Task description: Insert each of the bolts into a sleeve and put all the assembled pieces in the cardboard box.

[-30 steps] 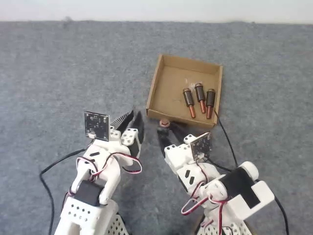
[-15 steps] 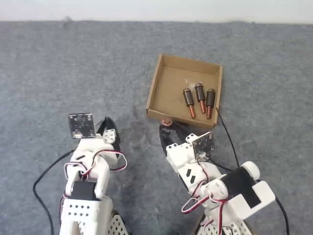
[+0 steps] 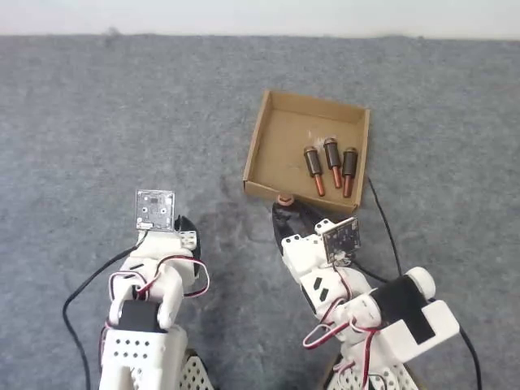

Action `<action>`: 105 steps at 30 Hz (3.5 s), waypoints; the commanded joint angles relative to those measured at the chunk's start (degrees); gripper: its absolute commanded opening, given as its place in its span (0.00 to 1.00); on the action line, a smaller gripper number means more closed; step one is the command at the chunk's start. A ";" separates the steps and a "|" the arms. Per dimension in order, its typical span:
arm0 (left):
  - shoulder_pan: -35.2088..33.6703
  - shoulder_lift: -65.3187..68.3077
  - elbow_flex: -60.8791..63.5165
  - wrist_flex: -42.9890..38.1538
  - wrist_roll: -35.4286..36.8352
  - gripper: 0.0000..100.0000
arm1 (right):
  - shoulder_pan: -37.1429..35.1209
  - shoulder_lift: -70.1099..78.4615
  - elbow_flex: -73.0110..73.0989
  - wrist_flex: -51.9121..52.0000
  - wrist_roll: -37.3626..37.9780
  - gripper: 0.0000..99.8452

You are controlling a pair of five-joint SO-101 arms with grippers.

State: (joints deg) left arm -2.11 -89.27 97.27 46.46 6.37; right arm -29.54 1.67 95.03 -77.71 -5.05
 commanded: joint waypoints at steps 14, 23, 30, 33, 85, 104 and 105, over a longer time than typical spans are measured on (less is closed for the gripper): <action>-0.70 -0.18 -0.31 0.26 -0.44 0.01 | 9.01 -24.75 0.62 19.91 -2.64 0.01; -0.70 -0.09 -0.31 0.26 -0.44 0.01 | 10.42 -51.21 0.53 56.57 -3.08 0.01; -0.70 -0.09 -0.31 0.26 -0.44 0.01 | 10.59 -75.82 0.53 86.11 -3.16 0.01; -0.70 -0.09 -0.31 0.26 -0.44 0.01 | 10.59 -85.93 0.62 96.48 -3.16 0.01; -0.70 -0.09 -0.31 0.26 -0.44 0.01 | 17.45 -30.46 -73.23 143.52 7.21 0.01; -0.70 -0.09 -0.31 0.26 -0.44 0.01 | 21.85 -4.00 -93.80 143.52 4.13 0.01; -0.70 -0.09 -0.31 0.26 -0.44 0.01 | 21.85 -2.42 -94.68 143.52 3.96 0.01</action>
State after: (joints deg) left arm -2.55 -89.27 97.27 46.64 6.29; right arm -8.18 -1.93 5.98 65.41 0.04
